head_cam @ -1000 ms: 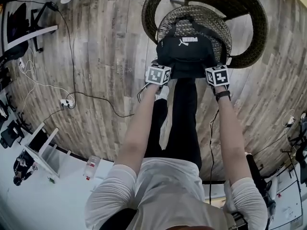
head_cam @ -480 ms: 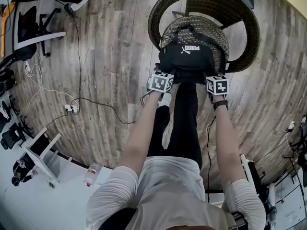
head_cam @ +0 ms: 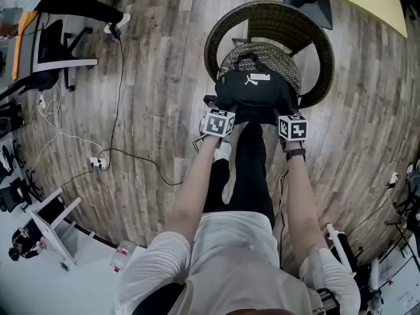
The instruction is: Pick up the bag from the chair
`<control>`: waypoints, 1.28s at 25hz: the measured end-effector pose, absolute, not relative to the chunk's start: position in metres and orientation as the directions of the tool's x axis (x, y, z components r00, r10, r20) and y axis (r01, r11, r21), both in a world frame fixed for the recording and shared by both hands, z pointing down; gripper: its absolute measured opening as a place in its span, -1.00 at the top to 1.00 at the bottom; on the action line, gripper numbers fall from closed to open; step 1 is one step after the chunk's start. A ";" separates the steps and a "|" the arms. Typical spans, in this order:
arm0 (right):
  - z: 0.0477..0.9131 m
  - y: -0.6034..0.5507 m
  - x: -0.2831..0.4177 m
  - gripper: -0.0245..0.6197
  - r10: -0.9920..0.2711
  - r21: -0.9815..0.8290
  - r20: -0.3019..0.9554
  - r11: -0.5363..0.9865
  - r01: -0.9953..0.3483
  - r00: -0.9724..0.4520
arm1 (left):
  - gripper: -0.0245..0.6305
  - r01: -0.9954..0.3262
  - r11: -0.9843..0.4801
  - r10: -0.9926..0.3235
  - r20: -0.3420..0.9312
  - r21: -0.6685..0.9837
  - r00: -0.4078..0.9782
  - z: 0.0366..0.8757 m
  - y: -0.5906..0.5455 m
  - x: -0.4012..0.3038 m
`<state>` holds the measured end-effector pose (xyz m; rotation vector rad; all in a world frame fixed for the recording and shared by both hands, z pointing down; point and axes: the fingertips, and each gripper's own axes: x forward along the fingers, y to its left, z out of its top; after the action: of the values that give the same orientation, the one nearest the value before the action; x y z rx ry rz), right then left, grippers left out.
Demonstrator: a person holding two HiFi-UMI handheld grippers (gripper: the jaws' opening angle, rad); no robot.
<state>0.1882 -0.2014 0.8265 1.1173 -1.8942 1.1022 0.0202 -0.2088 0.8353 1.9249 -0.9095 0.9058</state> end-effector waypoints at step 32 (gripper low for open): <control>0.552 -0.223 0.166 0.72 -0.693 -0.193 0.667 0.195 -0.962 -0.274 | 0.50 -0.832 -0.497 -0.555 0.646 0.246 0.523 0.580 -0.246 -0.003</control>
<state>0.1661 -0.2232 0.5518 1.5437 -2.0412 0.8272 -0.0031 -0.2462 0.5798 2.2250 -1.1255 0.6740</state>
